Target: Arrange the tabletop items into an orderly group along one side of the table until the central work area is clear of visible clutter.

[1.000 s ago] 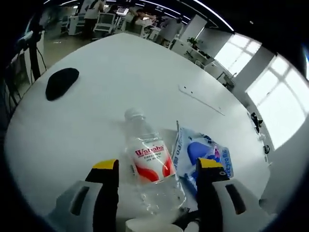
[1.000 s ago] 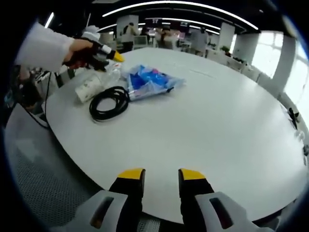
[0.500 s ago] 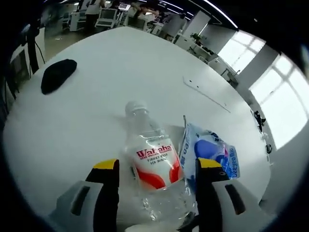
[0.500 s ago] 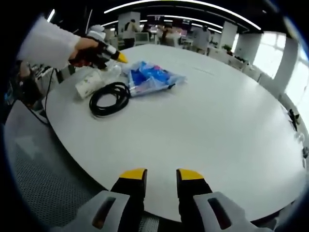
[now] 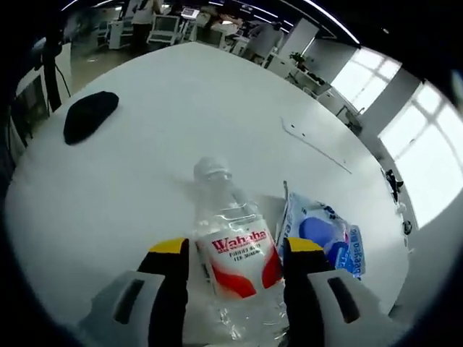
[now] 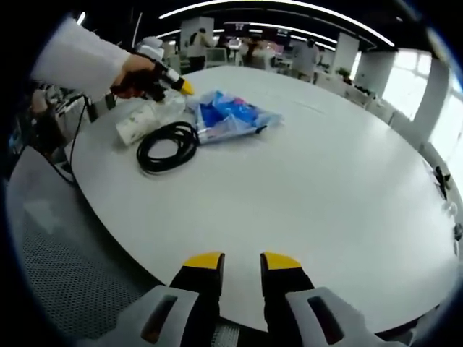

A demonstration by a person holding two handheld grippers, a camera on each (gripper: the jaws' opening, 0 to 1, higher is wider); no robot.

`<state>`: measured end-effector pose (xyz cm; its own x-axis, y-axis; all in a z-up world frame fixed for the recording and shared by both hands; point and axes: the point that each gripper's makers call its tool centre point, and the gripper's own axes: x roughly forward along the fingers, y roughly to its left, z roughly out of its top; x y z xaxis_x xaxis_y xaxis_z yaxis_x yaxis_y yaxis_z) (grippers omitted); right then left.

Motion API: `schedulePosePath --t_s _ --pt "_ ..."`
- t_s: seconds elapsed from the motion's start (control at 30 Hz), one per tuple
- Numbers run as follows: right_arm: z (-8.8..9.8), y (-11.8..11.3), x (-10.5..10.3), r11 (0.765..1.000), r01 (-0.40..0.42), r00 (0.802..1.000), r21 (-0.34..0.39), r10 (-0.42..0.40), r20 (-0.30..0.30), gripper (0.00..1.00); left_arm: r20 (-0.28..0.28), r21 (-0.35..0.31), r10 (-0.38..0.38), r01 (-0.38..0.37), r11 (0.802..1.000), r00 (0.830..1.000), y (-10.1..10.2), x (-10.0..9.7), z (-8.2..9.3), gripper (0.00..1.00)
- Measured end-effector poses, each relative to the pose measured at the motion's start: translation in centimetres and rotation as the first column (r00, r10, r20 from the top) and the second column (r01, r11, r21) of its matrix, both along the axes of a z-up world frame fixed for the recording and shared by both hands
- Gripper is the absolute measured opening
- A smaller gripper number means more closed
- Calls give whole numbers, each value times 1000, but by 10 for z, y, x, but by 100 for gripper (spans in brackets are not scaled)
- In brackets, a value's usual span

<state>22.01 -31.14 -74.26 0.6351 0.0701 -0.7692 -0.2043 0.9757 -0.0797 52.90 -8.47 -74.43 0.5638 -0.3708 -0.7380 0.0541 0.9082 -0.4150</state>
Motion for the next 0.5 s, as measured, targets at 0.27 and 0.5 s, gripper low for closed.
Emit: schedulePosePath --t_s 0.27,0.5 --pt "-1 1 -1 1000 -1 1000 8 1 -5 17 -75 64 53 -48 997 996 6 3 -2 54" --pt "-2 2 -1 1000 -3 1000 20 4 -10 16 -87 125 38 -27 992 996 2 4 -5 54"
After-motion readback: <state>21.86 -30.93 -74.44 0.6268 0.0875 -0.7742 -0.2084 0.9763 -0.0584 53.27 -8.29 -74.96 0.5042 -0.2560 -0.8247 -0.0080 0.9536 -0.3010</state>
